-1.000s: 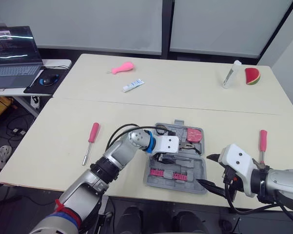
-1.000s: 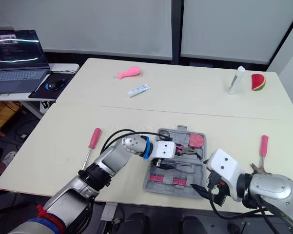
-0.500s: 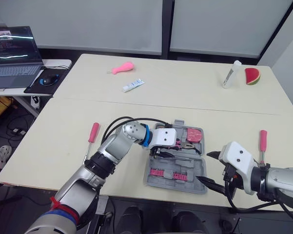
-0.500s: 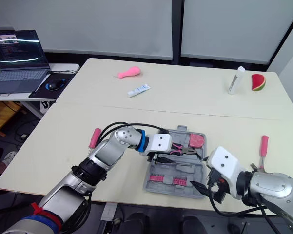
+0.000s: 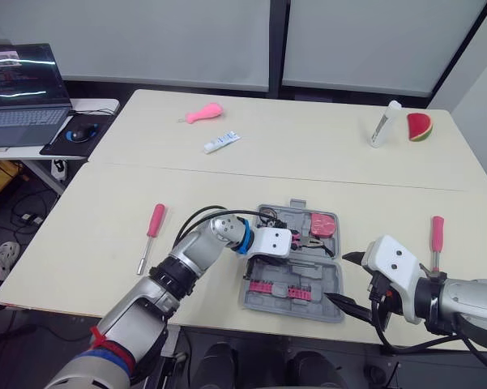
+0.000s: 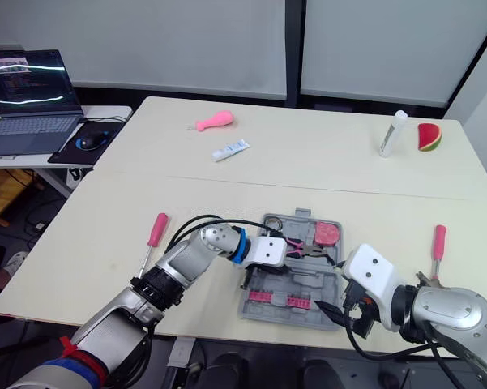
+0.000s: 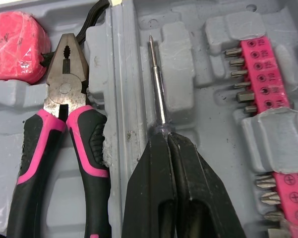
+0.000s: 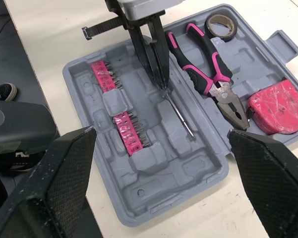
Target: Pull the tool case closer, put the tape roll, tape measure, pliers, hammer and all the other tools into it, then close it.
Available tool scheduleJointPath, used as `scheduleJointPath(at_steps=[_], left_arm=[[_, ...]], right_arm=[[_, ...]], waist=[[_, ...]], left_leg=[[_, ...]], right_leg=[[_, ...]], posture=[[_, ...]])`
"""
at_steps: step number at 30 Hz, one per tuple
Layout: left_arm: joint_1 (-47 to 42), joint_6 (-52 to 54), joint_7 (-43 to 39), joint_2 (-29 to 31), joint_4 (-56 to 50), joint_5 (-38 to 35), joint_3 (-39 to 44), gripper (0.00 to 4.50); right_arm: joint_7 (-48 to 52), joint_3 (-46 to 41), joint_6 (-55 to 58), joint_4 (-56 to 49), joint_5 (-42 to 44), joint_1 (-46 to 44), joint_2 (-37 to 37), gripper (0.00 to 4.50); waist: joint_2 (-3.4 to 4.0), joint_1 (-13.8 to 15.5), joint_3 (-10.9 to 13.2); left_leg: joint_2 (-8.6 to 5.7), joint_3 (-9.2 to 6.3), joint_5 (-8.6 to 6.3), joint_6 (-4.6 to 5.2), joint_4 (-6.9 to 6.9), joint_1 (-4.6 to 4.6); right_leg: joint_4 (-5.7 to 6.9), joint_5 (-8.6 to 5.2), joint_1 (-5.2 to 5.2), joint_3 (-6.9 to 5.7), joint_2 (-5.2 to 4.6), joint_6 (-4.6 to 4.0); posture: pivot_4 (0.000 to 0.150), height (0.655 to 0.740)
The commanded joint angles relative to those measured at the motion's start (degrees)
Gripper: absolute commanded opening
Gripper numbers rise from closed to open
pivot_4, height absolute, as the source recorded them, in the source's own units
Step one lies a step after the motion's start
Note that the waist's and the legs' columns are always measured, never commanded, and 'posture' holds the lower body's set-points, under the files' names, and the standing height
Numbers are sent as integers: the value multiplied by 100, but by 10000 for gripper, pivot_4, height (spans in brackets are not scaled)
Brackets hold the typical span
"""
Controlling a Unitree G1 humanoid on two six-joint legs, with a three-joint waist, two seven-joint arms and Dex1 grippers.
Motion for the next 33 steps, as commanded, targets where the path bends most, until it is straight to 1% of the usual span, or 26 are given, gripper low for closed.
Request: scheduleJointPath(at_steps=[1, 3, 7, 12, 16, 20, 22, 26, 27, 30, 33], left_arm=[[92, -181, 201, -11, 307, 254, -111, 237], [94, -231, 223, -16, 358, 250, -80, 237], [96, -17, 159, -61, 128, -13, 130, 237], [75, 428, 99, 119, -391, -586, 741, 237], [274, 1123, -123, 463, -1063, -1569, 1663, 237], [914, 1911, 238, 907, -1823, -2556, 2968, 237], [1339, 1825, 598, 1018, -2057, -2724, 3520, 237], [2281, 2086, 1453, 1142, -2400, -3049, 4693, 237], [2586, 1919, 1568, 1201, -2397, -3035, 4950, 237], [3435, 1625, 1874, 1266, -2404, -3006, 5496, 6220], [4124, 1275, 2097, 1186, -2220, -3044, 5941, 15584]], right_arm=[[18, -174, -51, -117, 58, -8, -41, 45000], [22, -182, -46, -116, 65, -21, -49, 45000], [30, -193, -117, -97, 13, -44, -51, 45000], [11, -313, -224, -39, -29, -102, -15, 45000], [-55, -550, -351, 51, -37, -168, 100, 45000], [-245, -977, -660, 370, -315, -258, 293, 45000], [-266, -1306, -899, 581, -554, -132, 377, 45000], [-231, -2127, -1615, 1062, -1153, 471, 679, 45000], [-229, -2317, -1815, 1166, -1300, 673, 807, 45000], [-282, -2799, -2372, 1501, -1675, 1199, 1251, 45000], [-288, -3087, -2865, 1752, -1901, 1647, 1686, 45000]], waist=[[0, 1, -2], [-1, 1, -3], [-1, -1, -4], [-2, -14, -3], [-1, -25, -3], [1, -65, -4], [1, -47, -4], [0, -3, -4], [0, -1, -4], [2, -12, -5], [6, -13, -8]], left_leg=[[0, 0, 0, 1, 0, 1], [-1, 0, 3, 5, 1, 4], [-8, -3, 10, 21, 2, 7], [-11, -6, 12, 21, 1, 3], [-10, -8, 13, 20, -1, 1], [-7, -7, 14, 19, -3, 5], [-7, -10, 14, 19, -4, 6], [-12, -10, 14, 19, -3, 5], [-16, -11, 14, 18, -4, 3], [-15, -11, 13, 19, -8, 7], [-14, -10, 13, 19, -10, 13]], right_leg=[[1, 0, 1, 0, 0, 0], [3, 0, 2, 0, -1, 0], [10, 0, 2, 0, -8, 0], [10, 0, 0, -3, -10, 0], [10, 0, -1, -5, -10, 0], [9, 0, -2, 0, -11, 0], [9, 0, -2, -3, -27, 0], [6, 0, -1, -3, -42, 1], [5, -1, -2, -4, -45, 1], [4, -1, -2, -1, -47, 1], [6, -1, -1, 0, -50, 1]], posture=[[1500, 7400], [1500, 7400], [1500, 7400], [1500, 7400], [1500, 7400], [1500, 7400], [1500, 7400], [1500, 7400], [1500, 7400], [1500, 7400], [1500, 7400]])
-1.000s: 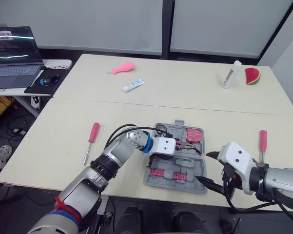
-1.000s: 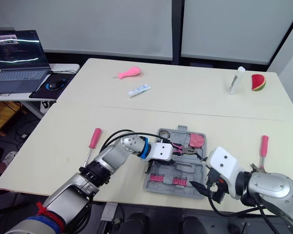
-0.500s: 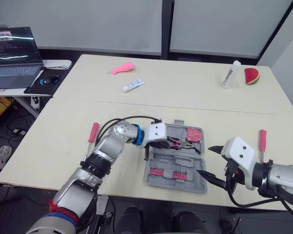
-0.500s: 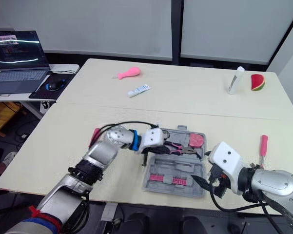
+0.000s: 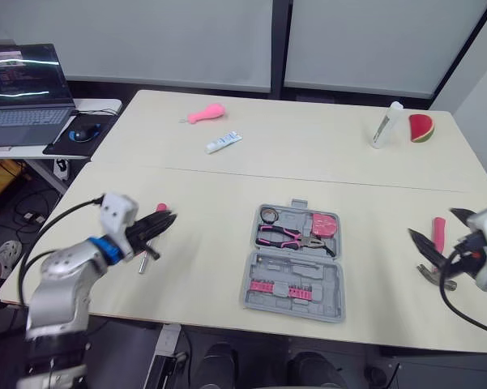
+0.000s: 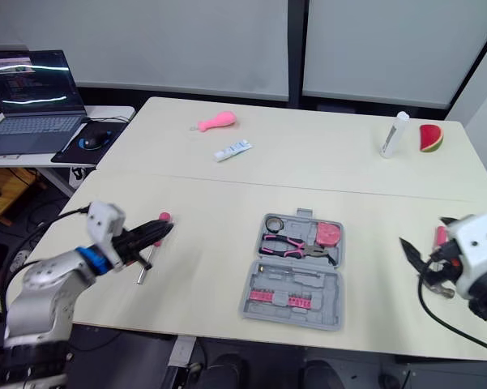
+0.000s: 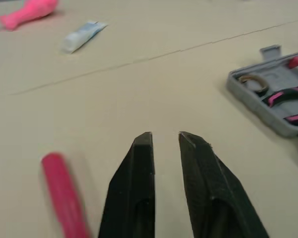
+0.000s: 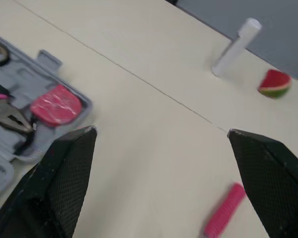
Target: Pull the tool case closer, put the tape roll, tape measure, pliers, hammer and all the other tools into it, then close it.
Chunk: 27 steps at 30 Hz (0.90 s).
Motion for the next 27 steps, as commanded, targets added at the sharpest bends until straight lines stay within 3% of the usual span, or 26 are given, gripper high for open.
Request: scheduleJointPath(at_steps=[1, 9, 19, 27], left_arm=[[577, -417, 248, -63, 99, -169, 591, 18849], [1770, -532, 506, -326, 198, -392, 887, 43697], [1989, -713, 875, -465, 264, -505, 862, 44462], [1794, -984, 197, 30, -386, -492, 274, 44462]], right_arm=[[-32, -445, -647, 193, -292, 412, 395, 45000], [68, -455, -1415, 777, -438, 1353, 1375, 45000], [142, -259, -1606, 1105, -389, 1441, 1428, 45000], [25, -208, -827, 676, -26, 1070, 1166, 45000]], waist=[[3, -1, -1], [20, -29, -11], [34, -132, -25], [37, -146, -25]], left_leg=[[0, 0, -2, 4, -2, 4], [1, 1, -8, 14, -11, 14], [2, 3, -8, 14, -19, 21], [2, 3, -7, 12, -22, 22]], right_leg=[[0, 0, 1, 1, -1, 0], [3, 0, 3, 5, -3, 1], [3, 0, 6, 8, -3, 1], [4, 0, 7, 8, -2, 1]], posture=[[1500, 7400], [1500, 7400], [1500, 7400], [1500, 7400]])
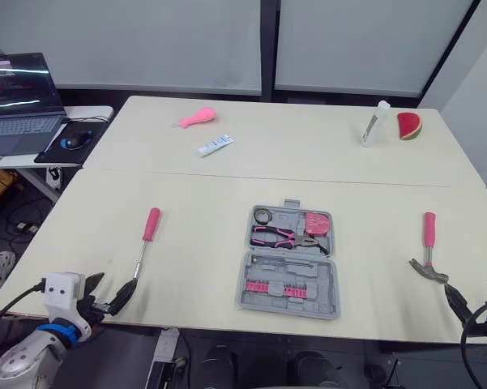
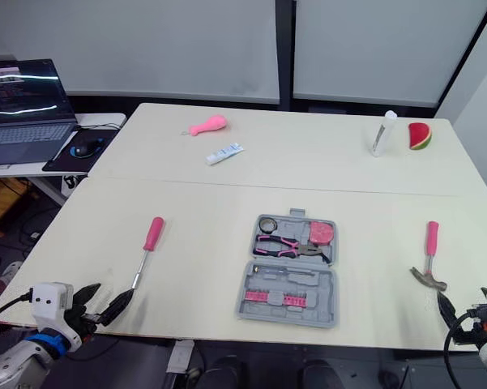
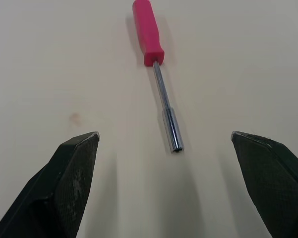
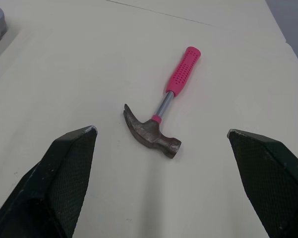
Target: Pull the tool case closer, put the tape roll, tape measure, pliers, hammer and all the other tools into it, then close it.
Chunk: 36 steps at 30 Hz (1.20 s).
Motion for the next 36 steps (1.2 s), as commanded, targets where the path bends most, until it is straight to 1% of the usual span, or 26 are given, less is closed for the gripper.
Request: scheduleJointPath(at_steps=[1, 5, 9, 14, 18, 21, 24, 27, 31, 36], left_arm=[[-398, -53, -500, 318, -636, -85, -503, 44462], [-1141, 283, -1078, 660, -1011, -143, -1332, 44462], [-2304, 730, -1611, 758, -1174, -286, -2194, 44462], [-3737, 1336, -2257, 635, -1294, -477, -3180, 44462], [-4486, 1460, -2537, 475, -1233, -380, -3730, 44462], [-4875, 1486, -2607, 293, -1130, -299, -4016, 45000], [-5082, 1520, -2665, 166, -1075, -255, -4199, 45000], [-5246, 1547, -2671, 17, -1014, -210, -4367, 45000], [-5522, 1515, -2572, -341, -807, -59, -4568, 45000], [-5669, 1584, -2600, -538, -792, -23, -4713, 45000]], right_arm=[[-85, -30, 459, -396, 273, -295, -351, 45000], [-232, 39, 1214, -499, 402, -808, -836, 45000], [-396, 188, 2032, -395, 477, -1358, -1315, 45000], [-557, 382, 2956, -15, 560, -1893, -1609, 45000], [-660, 436, 3388, 480, 560, -2323, -1686, 45000], [-737, 540, 3416, 937, 460, -2671, -1715, 39015], [-749, 716, 3409, 1257, 370, -2893, -1790, 28819], [-854, 926, 3403, 1705, 225, -3197, -1824, 28819], [-1047, 1307, 3202, 2708, -134, -3770, -1822, 28819], [-1150, 1693, 2906, 3672, -429, -4355, -1728, 28819]], waist=[[3, 8, 0], [4, 10, -2], [5, 8, -1], [3, 10, 0], [3, 3, 1], [2, -9, 1], [2, -4, 2], [1, -2, 2], [0, 7, 3], [2, -3, 3]], left_leg=[[-2, 1, 0, -1, 0, 0], [-6, 1, 3, -5, 3, 0], [-8, 2, 8, -13, 1, -6], [-14, 4, 9, -13, 6, -15], [-24, 9, 10, -13, 8, -19], [-24, 13, 11, -12, 10, -22], [-24, 14, 11, -11, 12, -23], [-23, 16, 11, -10, 14, -27], [-26, 19, 13, -9, 23, -29], [-23, 38, 15, -8, 21, -31]], right_leg=[[0, 0, 1, 2, -1, 0], [2, 0, 4, 0, -1, 0], [-1, 0, 2, 0, 3, 0], [-1, 0, 2, 0, 5, 0], [-2, 0, 1, 3, 9, 0], [-3, 0, 1, 7, 16, 1], [-3, 0, 1, 5, 17, 1], [-2, -1, 1, 5, 19, 1], [-2, 1, 1, 5, 17, 4], [-1, 1, -1, 7, 17, 5]], posture=[[1500, 7400], [1500, 7400], [1500, 7400], [1500, 7400], [1500, 7400], [1500, 7400], [1500, 7400], [1500, 7400], [1500, 7400], [1500, 7400]])
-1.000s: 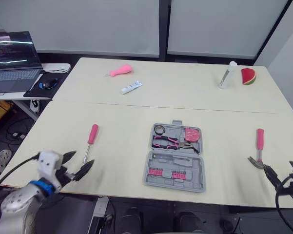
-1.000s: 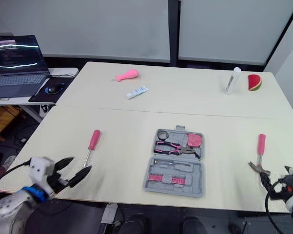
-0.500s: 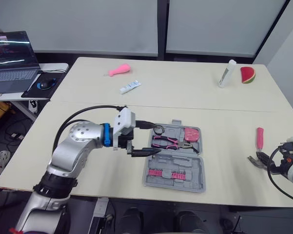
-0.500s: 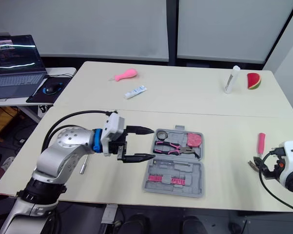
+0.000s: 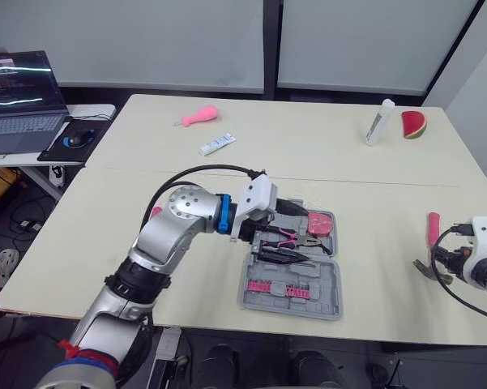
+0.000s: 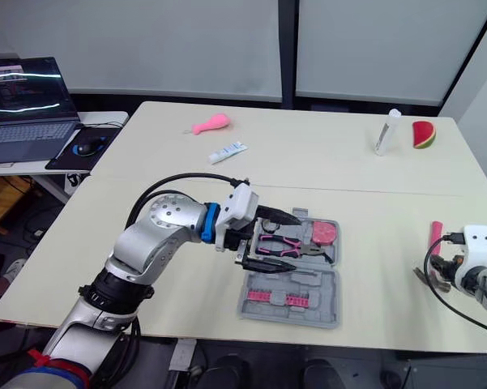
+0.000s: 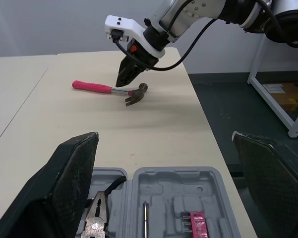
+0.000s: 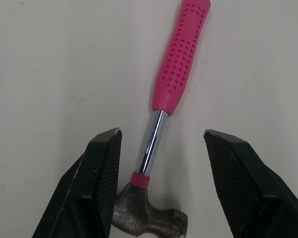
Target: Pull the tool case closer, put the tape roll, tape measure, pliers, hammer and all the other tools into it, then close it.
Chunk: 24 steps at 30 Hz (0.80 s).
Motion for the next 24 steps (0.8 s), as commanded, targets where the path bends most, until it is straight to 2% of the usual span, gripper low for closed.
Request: scheduleJointPath(at_steps=[1, 8, 17, 21, 24], left_arm=[[-131, 39, -38, -93, -114, 1, -66, 45000], [-187, 157, -43, -142, -221, -13, -91, 45000], [-172, 306, -33, -105, -356, -31, -64, 45000], [-139, 320, -41, -52, -382, -9, -48, 45000], [-84, 315, -58, 34, -397, 4, -32, 45000]], right_arm=[[-115, 115, -287, 501, -232, -310, 11, 28819], [-224, 145, -327, 1221, -284, -768, 164, 28819], [-236, 5, 41, 955, -145, -668, 342, 11641], [-269, -52, 184, 663, -103, -499, 385, 5357], [-281, -116, 282, 450, -57, -380, 399, 2375]], waist=[[0, -4, 0], [0, 6, 0], [0, 15, 0], [0, 16, 0], [0, 16, 0]], left_leg=[[1, 8, 0, 0, -1, -2], [16, 63, 5, -6, 1, -6], [55, 109, 5, -6, 2, -10], [71, 121, 5, -6, 2, -10], [74, 124, 5, -6, 1, -9]], right_leg=[[-1, 0, 0, 2, 0, 0], [-2, -2, 0, 3, -6, 4], [-6, -2, 0, 1, -5, 4], [-6, -2, 0, 1, 2, 4], [-7, -2, 0, 3, 5, 4]], posture=[[1500, 7400], [1500, 7400], [1500, 7400], [1500, 7400], [1500, 7400]])
